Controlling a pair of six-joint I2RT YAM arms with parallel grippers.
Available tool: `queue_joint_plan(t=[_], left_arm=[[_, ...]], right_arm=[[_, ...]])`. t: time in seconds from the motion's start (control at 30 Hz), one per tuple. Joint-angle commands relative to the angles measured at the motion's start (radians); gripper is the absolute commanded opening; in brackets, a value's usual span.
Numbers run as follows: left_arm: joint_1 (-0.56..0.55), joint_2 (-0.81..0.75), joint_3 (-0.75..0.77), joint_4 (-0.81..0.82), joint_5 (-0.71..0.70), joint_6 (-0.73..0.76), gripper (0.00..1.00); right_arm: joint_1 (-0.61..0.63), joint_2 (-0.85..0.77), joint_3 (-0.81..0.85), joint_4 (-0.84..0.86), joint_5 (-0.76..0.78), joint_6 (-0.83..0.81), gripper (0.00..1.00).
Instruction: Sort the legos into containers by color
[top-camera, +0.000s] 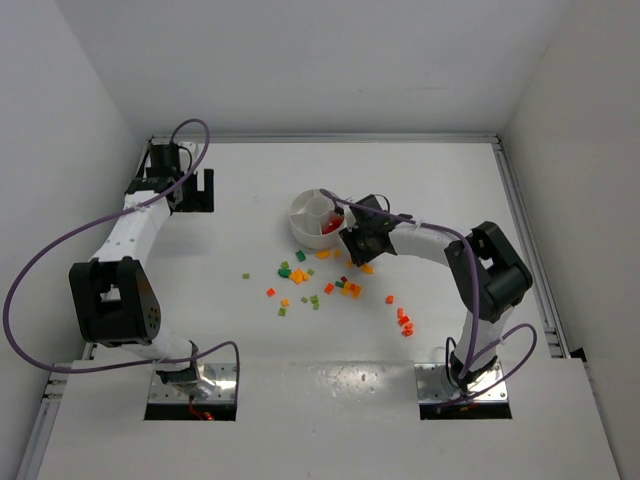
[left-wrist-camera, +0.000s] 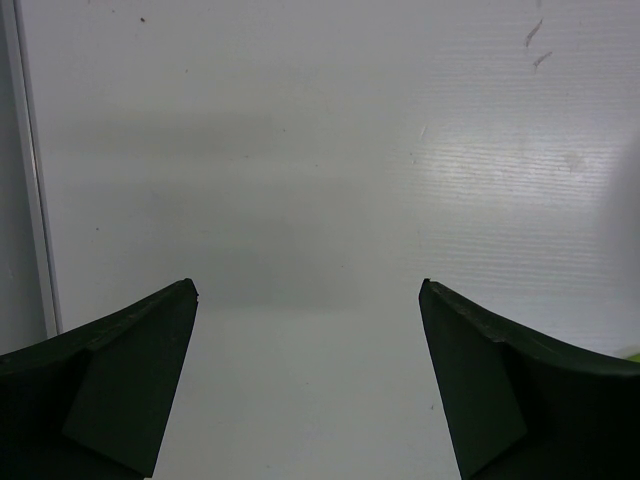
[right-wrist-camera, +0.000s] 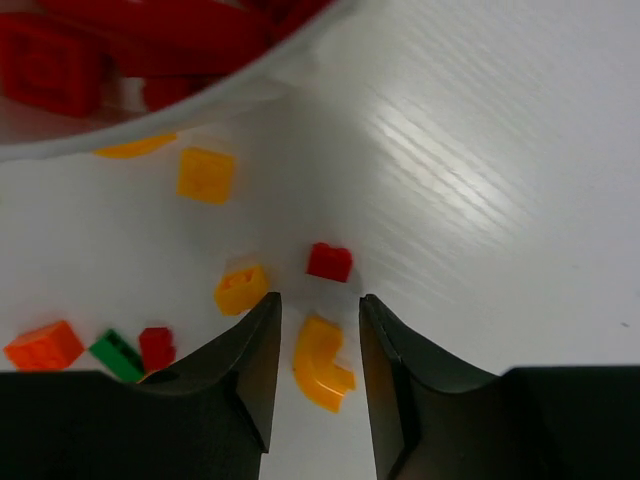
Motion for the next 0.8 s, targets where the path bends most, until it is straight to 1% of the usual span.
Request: queue_joint_plan(t=[0.0,0.07,0.2,0.27,0.3,0.4,0.57,0.77], left_arm=[[0.013,-0.02,-0.002,0.022,0.006,0.006,1.0],[0.013,-0.02,-0.002,0.022,0.006,0.006,1.0],[0.013,-0.011,-0.002,0.022,0.015,0.006,1.0],[0.013,-0.011,0.008,0.022,0.015,0.006,1.0],[0.013,-0.011,0.008,0.022,0.024,0.006,1.0],[0.013,-0.002,0.008,0.022,0.024,0.006,1.0],[0.013,-0.002,0.018,0.022,0.024,-0.003,1.0],[0.013,-0.002,0.018,0.022,0.024,-0.003,1.0]], right_arm=[[-0.003,-0.043,0.001,0.031,-0.189,-0.018,0.38],[-0.003,-0.052,-0.009,0.031,-0.198,-0.018,0.39],[-0.003,-0.089,-0.03,0.031,-0.145,-0.028,0.39],[-0.003,-0.089,-0.03,0.031,-0.089,-0.028,0.39],[-0.003,-0.089,-0.03,0.031,-0.035,-0.028,0.39],[-0.003,-0.075,-0.009,0.013,0.006,-0.018,0.39],[-0.003,-0.037,0.013,0.004,-0.019,-0.007,0.46],[-0.003,0.032,0.06,-0.006,-0.029,0.024,0.46]])
